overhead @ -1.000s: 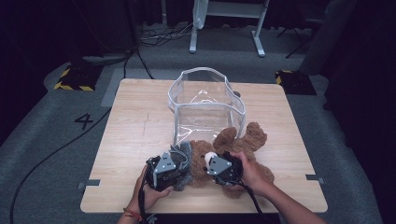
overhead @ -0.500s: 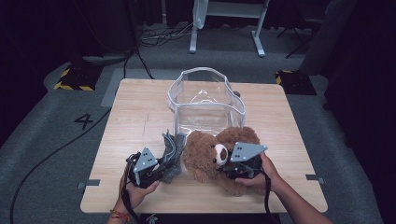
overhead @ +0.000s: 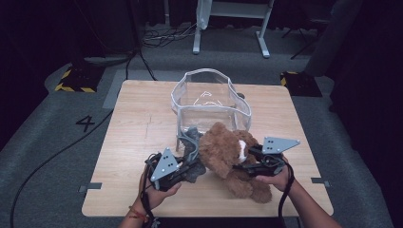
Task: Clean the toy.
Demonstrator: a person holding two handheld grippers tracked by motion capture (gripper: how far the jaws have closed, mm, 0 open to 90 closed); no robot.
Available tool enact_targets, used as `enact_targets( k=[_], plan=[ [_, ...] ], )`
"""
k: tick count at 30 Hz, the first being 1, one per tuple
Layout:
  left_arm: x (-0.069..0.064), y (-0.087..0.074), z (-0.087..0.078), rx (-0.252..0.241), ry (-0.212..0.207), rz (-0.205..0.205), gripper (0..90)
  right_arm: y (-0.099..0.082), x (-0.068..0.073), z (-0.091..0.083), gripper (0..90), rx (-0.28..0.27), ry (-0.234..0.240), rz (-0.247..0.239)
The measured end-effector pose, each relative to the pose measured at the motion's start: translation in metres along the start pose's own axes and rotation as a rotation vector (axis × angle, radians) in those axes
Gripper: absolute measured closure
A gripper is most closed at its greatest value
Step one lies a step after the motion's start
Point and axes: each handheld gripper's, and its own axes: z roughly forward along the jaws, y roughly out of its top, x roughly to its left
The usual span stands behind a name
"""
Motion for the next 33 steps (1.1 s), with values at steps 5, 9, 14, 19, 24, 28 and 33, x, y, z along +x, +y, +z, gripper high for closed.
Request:
enact_targets(
  k=[5, 9, 14, 19, 24, 28, 33],
  plan=[
    [-0.007, 0.016, 0.031, 0.003, -0.051, 0.026, 78.7, -0.011, -0.018, -0.025, 42.2, -0.030, 0.009, 0.077],
    [-0.009, 0.017, 0.052, 0.016, -0.077, 0.015, 78.6, -0.026, -0.026, -0.042, 39.9, -0.064, -0.008, 0.125],
    [-0.019, 0.013, 0.070, 0.045, -0.089, 0.033, 78.6, -0.034, -0.026, -0.053, 29.7, -0.028, -0.049, 0.113],
    [-0.024, 0.015, 0.069, 0.040, -0.091, 0.034, 78.4, -0.029, -0.009, -0.054, 21.0, 0.111, -0.191, -0.040],
    [-0.028, 0.018, 0.072, 0.043, -0.108, 0.056, 78.4, -0.029, 0.003, -0.042, 17.6, 0.257, -0.348, -0.148],
    [-0.029, 0.020, 0.075, 0.047, -0.116, 0.058, 78.4, -0.032, 0.000, -0.040, 26.5, 0.212, -0.316, -0.094],
    [-0.031, 0.020, 0.078, 0.054, -0.128, 0.060, 78.5, -0.036, -0.002, -0.038, 44.5, 0.194, -0.288, -0.097]
  ],
)
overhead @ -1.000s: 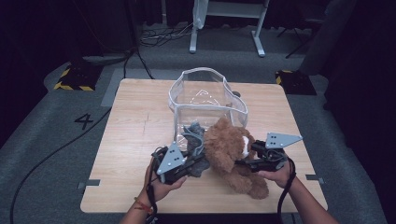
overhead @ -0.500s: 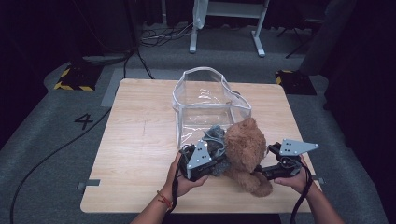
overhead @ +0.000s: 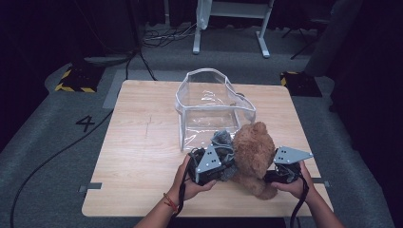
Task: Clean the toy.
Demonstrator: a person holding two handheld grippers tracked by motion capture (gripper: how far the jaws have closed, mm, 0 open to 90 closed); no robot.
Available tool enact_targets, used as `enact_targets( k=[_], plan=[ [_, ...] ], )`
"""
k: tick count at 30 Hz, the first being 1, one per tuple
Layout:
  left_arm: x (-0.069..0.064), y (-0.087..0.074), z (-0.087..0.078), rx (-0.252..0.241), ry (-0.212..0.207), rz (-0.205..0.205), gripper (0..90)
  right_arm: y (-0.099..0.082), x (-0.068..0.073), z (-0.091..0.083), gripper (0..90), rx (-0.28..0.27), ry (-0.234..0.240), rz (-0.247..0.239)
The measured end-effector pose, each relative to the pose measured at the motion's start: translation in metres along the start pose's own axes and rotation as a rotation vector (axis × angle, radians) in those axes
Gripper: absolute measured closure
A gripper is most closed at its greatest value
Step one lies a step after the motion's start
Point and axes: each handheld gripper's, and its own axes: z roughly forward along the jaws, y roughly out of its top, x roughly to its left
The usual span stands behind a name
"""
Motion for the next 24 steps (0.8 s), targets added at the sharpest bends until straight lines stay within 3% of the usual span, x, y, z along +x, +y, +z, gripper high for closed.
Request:
enact_targets(
  k=[4, 8, 14, 17, 19, 24],
  plan=[
    [-0.003, 0.000, -0.006, -0.006, 0.008, 0.010, 78.5, -0.005, -0.001, -0.004, 60.5, -0.052, 0.028, 0.006],
    [-0.005, 0.001, -0.021, -0.007, 0.027, 0.023, 78.5, 0.001, 0.008, -0.006, 65.1, -0.066, 0.020, -0.028],
    [-0.005, 0.000, -0.050, -0.032, 0.090, 0.044, 78.5, 0.012, 0.014, 0.002, 67.5, -0.099, 0.079, -0.011],
    [-0.004, 0.000, -0.059, -0.045, 0.092, 0.036, 78.5, 0.014, 0.016, 0.008, 67.4, -0.107, 0.102, -0.009],
    [-0.002, -0.001, -0.057, -0.025, 0.095, 0.034, 78.5, 0.014, 0.017, 0.012, 65.6, -0.101, 0.114, -0.008],
    [0.001, -0.002, -0.042, -0.019, 0.072, 0.024, 78.5, 0.008, 0.010, 0.014, 45.3, -0.094, 0.112, 0.044]
  ],
)
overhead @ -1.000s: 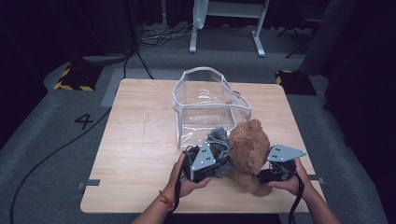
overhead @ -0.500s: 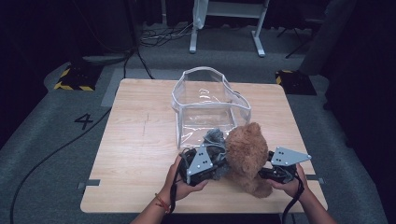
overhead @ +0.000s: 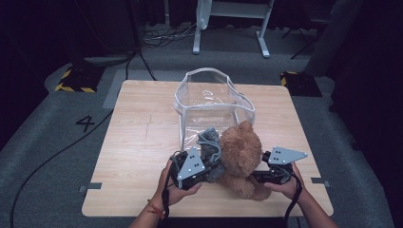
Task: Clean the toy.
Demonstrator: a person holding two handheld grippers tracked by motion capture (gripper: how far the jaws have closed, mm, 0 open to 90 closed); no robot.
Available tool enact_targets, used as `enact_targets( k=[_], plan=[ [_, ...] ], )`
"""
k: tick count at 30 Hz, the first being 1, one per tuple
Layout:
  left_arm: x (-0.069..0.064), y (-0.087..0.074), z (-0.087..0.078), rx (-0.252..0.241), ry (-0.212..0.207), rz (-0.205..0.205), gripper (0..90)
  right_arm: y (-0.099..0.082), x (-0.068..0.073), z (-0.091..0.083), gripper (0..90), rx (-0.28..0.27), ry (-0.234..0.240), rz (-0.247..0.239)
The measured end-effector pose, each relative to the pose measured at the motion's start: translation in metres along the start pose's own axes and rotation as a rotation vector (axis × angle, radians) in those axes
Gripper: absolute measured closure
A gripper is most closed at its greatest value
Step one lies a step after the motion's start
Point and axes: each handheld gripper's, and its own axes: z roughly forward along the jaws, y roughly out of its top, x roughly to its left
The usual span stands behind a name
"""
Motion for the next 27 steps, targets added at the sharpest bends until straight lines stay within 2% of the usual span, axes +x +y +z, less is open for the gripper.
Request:
enact_targets(
  k=[5, 8, 9, 11, 13, 14, 16, 19, 21, 22, 24, 27],
  plan=[
    [-0.002, 0.002, 0.016, 0.022, -0.004, 0.023, 78.5, -0.003, -0.001, -0.002, 20.3, 0.070, 0.022, 0.014],
    [-0.003, 0.001, 0.025, 0.038, -0.009, 0.024, 78.5, -0.005, 0.001, 0.001, 14.8, 0.123, 0.033, 0.011],
    [-0.003, 0.001, 0.028, 0.044, -0.009, 0.024, 78.5, -0.006, 0.001, 0.003, 14.0, 0.133, 0.020, 0.012],
    [-0.003, -0.001, 0.033, 0.058, -0.019, 0.017, 78.5, -0.008, 0.000, 0.006, 11.4, 0.141, -0.003, 0.017],
    [-0.004, -0.004, 0.039, 0.077, -0.026, 0.019, 78.6, -0.009, -0.003, 0.009, 9.6, 0.144, -0.004, 0.030],
    [-0.004, -0.006, 0.041, 0.092, -0.025, 0.028, 78.6, -0.010, -0.004, 0.009, 11.1, 0.148, 0.003, 0.046],
    [-0.005, -0.011, 0.045, 0.115, -0.034, 0.034, 78.6, -0.013, -0.007, 0.011, 19.2, 0.133, 0.008, 0.036],
    [-0.004, -0.016, 0.047, 0.156, -0.047, 0.042, 78.6, -0.017, -0.010, 0.009, 37.2, 0.126, 0.006, 0.031],
    [-0.003, -0.021, 0.047, 0.184, -0.059, 0.037, 78.6, -0.018, -0.013, 0.006, 44.1, 0.122, 0.018, 0.042],
    [-0.002, -0.023, 0.046, 0.201, -0.050, 0.047, 78.6, -0.019, -0.015, 0.006, 47.6, 0.117, 0.021, 0.046],
    [0.000, -0.027, 0.042, 0.210, -0.031, 0.043, 78.6, -0.020, -0.016, 0.005, 47.5, 0.110, 0.016, 0.049],
    [0.004, -0.026, 0.034, 0.188, -0.019, 0.031, 78.4, -0.019, -0.016, 0.006, 46.6, 0.107, -0.002, 0.040]
  ],
)
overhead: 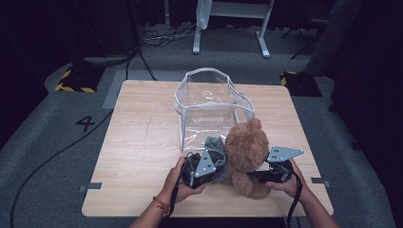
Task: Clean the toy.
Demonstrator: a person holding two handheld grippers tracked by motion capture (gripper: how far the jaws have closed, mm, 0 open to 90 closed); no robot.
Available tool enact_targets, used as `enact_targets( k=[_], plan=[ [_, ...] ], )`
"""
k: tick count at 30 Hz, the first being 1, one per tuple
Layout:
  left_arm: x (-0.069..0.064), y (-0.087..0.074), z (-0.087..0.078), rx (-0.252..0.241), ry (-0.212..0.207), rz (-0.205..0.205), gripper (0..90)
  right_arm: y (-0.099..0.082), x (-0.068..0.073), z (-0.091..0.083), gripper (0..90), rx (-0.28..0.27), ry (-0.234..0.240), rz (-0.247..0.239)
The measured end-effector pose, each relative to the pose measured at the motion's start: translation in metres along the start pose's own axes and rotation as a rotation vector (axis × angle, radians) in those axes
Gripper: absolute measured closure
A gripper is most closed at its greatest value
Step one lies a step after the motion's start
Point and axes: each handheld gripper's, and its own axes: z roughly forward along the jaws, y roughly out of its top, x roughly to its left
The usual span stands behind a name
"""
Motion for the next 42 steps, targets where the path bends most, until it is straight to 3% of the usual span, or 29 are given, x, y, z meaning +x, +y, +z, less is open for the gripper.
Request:
enact_targets(
  k=[2, 6, 11, 14, 16, 19, 20, 22, 23, 25, 29, 32, 36, 39, 42],
  plan=[
    [0.005, -0.001, -0.008, -0.014, 0.035, -0.009, 78.1, 0.000, 0.000, 0.001, 45.9, 0.013, -0.005, -0.017],
    [0.018, -0.002, -0.017, -0.069, 0.037, -0.072, 77.7, -0.002, -0.002, 0.003, 35.7, 0.034, -0.005, -0.023],
    [0.017, 0.002, 0.000, -0.023, -0.019, -0.050, 77.6, -0.001, -0.001, 0.005, 16.7, 0.008, -0.044, -0.031],
    [0.017, 0.005, 0.005, -0.030, -0.038, -0.050, 77.5, 0.003, -0.001, 0.007, 14.6, 0.021, -0.058, -0.054],
    [0.020, 0.006, 0.007, -0.034, -0.058, -0.064, 77.6, 0.006, -0.002, 0.009, 12.6, 0.024, -0.046, -0.061],
    [0.021, 0.007, 0.011, -0.031, -0.100, -0.067, 77.7, 0.006, -0.008, 0.015, 0.9, 0.043, -0.029, -0.061],
    [0.020, 0.007, 0.012, -0.025, -0.092, -0.067, 77.8, 0.005, -0.011, 0.018, 1.2, 0.046, 0.002, -0.049],
    [0.020, 0.008, 0.014, -0.023, -0.086, -0.068, 77.8, 0.005, -0.015, 0.021, 1.4, 0.038, 0.021, -0.032],
    [0.020, 0.009, 0.015, -0.025, -0.090, -0.069, 77.9, 0.006, -0.017, 0.022, 4.3, 0.038, 0.029, -0.026],
    [0.019, 0.009, 0.017, -0.023, -0.097, -0.070, 78.1, 0.005, -0.017, 0.023, 23.6, 0.035, 0.093, -0.023],
    [0.017, 0.010, 0.019, -0.032, -0.099, -0.067, 78.0, 0.001, -0.018, 0.021, 42.5, 0.027, 0.111, -0.017],
    [0.015, 0.011, 0.015, -0.030, -0.073, -0.047, 77.9, -0.001, -0.020, 0.018, 54.3, 0.014, 0.104, -0.019],
    [0.016, 0.011, -0.001, -0.033, -0.025, -0.019, 78.0, -0.003, -0.017, 0.016, 59.4, -0.007, 0.094, -0.035],
    [0.020, 0.014, -0.016, -0.102, -0.017, -0.046, 78.0, -0.003, -0.015, 0.014, 59.5, -0.010, 0.089, -0.042],
    [0.014, 0.026, -0.026, -0.179, -0.011, -0.022, 78.0, -0.003, -0.014, 0.014, 59.5, -0.013, 0.084, -0.043]
  ],
)
